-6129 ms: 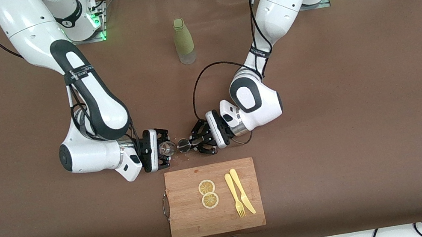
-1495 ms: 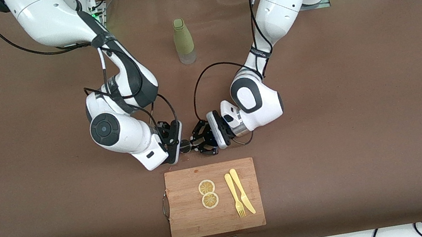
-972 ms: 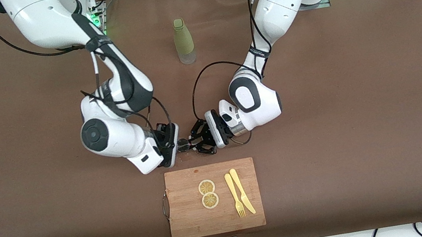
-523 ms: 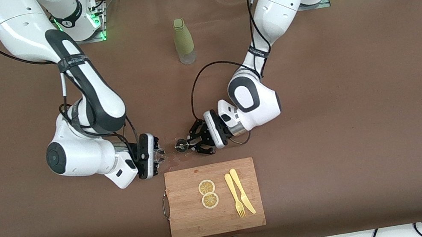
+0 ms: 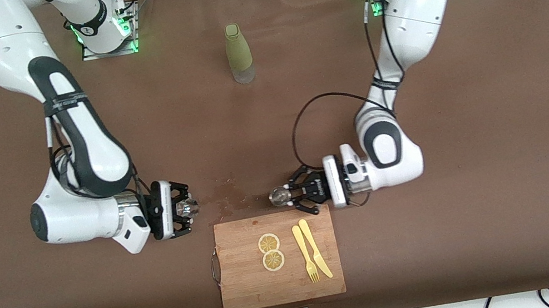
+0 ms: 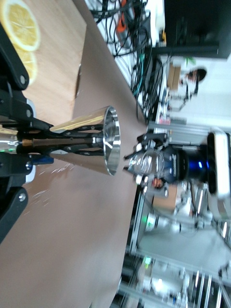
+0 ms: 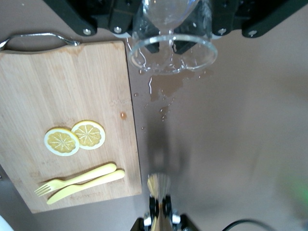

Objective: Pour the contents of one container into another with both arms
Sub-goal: 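Upright the beaker and move both grippers apart to their sides, then set the jigger down with the left gripper while the right gripper sets the beaker down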

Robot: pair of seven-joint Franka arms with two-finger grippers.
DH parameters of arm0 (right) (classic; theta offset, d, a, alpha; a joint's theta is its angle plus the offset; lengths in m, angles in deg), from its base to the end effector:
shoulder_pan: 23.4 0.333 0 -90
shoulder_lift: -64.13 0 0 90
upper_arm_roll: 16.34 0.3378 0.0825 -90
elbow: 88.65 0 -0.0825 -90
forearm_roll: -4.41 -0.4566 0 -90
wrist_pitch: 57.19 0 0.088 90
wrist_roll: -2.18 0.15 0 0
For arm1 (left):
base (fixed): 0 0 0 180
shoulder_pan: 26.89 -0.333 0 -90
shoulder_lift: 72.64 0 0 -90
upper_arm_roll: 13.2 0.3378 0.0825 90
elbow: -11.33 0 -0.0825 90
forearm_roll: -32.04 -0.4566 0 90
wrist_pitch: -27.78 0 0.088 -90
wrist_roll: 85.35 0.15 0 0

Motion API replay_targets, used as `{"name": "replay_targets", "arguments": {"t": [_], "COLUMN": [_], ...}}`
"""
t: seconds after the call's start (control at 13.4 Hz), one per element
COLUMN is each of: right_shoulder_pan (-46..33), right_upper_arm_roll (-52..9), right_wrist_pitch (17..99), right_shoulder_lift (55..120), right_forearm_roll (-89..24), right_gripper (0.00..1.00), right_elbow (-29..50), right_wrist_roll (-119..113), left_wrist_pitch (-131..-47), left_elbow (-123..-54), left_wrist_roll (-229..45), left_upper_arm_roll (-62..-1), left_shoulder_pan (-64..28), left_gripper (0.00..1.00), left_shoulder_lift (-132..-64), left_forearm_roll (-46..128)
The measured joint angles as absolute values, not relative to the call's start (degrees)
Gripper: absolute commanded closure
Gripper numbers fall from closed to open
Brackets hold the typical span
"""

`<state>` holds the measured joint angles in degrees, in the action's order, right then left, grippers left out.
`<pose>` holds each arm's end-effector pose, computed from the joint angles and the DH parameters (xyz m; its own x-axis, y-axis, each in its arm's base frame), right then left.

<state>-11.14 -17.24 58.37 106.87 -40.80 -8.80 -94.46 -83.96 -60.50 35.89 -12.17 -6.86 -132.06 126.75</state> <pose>0.7734 0.2280 0.2126 0.1181 0.7815 0.6127 0.9873 -0.0264 -0.1567 0.7569 -0.3773 0.1093 0.1524 -0.1985 0.9682 -0.9883 -0.0324 0.1490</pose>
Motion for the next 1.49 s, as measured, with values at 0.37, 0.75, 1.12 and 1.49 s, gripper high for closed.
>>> {"name": "replay_targets", "arguments": {"t": [0.37, 0.75, 1.12, 1.49], "right_shoulder_pan": [-16.1, -19.3, -26.1, -27.8], "right_upper_arm_roll": [-20.4, -26.2, -26.8, -26.8], "right_wrist_pitch": [52.6, 45.6, 39.2, 34.7], "right_shoulder_lift": [107.0, 107.5, 109.9, 112.9], "right_forearm_roll": [-49.1, -61.1, -66.2, -69.0], "right_gripper": [0.75, 0.75, 0.75, 0.75], "right_elbow": [-4.4, 3.5, 9.4, 10.2], "right_wrist_roll": [-111.6, -130.5, -144.5, -149.9], "left_wrist_pitch": [-61.9, -46.1, -36.6, -33.9], "left_elbow": [-64.1, -65.0, -66.1, -62.8], "left_wrist_roll": [41.7, 49.7, 61.5, 63.7], "left_upper_arm_roll": [-12.1, -5.4, 2.3, 2.7], "left_shoulder_pan": [-19.2, -24.7, -28.4, -34.0], "left_gripper": [1.00, 1.00, 1.00, 1.00], "left_shoulder_lift": [-130.0, -129.7, -132.1, -134.1], "left_forearm_roll": [111.8, 100.6, 94.4, 88.5]}}
